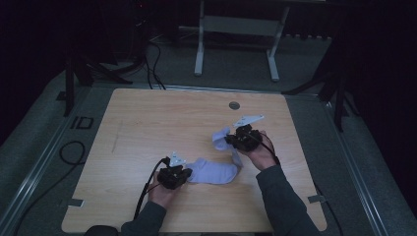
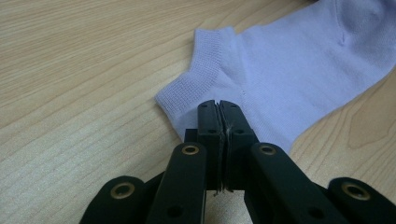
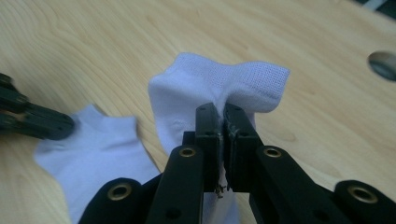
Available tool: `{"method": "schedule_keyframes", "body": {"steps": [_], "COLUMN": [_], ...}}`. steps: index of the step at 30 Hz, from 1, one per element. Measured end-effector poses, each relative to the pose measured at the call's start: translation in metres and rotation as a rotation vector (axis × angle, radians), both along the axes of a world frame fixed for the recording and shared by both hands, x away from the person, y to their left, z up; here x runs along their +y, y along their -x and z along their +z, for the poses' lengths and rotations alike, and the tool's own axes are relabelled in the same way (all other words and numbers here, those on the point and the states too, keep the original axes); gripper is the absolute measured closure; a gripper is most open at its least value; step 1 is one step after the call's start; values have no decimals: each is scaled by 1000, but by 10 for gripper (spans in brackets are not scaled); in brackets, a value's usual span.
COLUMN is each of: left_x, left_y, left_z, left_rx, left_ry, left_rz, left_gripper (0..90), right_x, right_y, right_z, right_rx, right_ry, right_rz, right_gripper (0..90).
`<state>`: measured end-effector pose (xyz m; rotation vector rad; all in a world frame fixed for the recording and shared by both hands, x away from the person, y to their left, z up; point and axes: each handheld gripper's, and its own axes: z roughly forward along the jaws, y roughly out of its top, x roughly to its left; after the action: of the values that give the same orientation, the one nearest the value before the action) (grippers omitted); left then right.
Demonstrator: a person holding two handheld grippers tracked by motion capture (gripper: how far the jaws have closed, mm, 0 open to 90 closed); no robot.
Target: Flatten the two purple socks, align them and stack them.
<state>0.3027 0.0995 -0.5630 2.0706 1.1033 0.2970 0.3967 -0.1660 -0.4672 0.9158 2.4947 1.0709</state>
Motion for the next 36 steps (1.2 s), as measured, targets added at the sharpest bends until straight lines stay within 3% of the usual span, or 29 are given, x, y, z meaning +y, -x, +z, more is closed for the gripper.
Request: {"method": "schedule_keyframes", "body": {"steps": [9, 13, 22, 28, 36], "left_x": [-1, -1, -2, -3, -4], "left_y": [1, 1, 3, 4, 5], "left_z": [0, 0, 0, 0, 0], "left_rx": [-3, -2, -2, 1, 6], "left_ry": [2, 2, 0, 5, 11], "left_rz": [0, 1, 5, 5, -3], "left_gripper": [864, 860, 858, 854, 851], "right_x": [-9, -8, -2, 1, 12], "right_y": [27, 40, 44, 47, 48], "right_z": [26, 28, 22, 24, 5], "right_rx": [-61, -73, -25, -33, 6], "right_ry": [-97, -97, -98, -113, -91], "right_rz": [6, 11, 8, -1, -11], "right_gripper": [851, 850, 845, 846, 847]}}
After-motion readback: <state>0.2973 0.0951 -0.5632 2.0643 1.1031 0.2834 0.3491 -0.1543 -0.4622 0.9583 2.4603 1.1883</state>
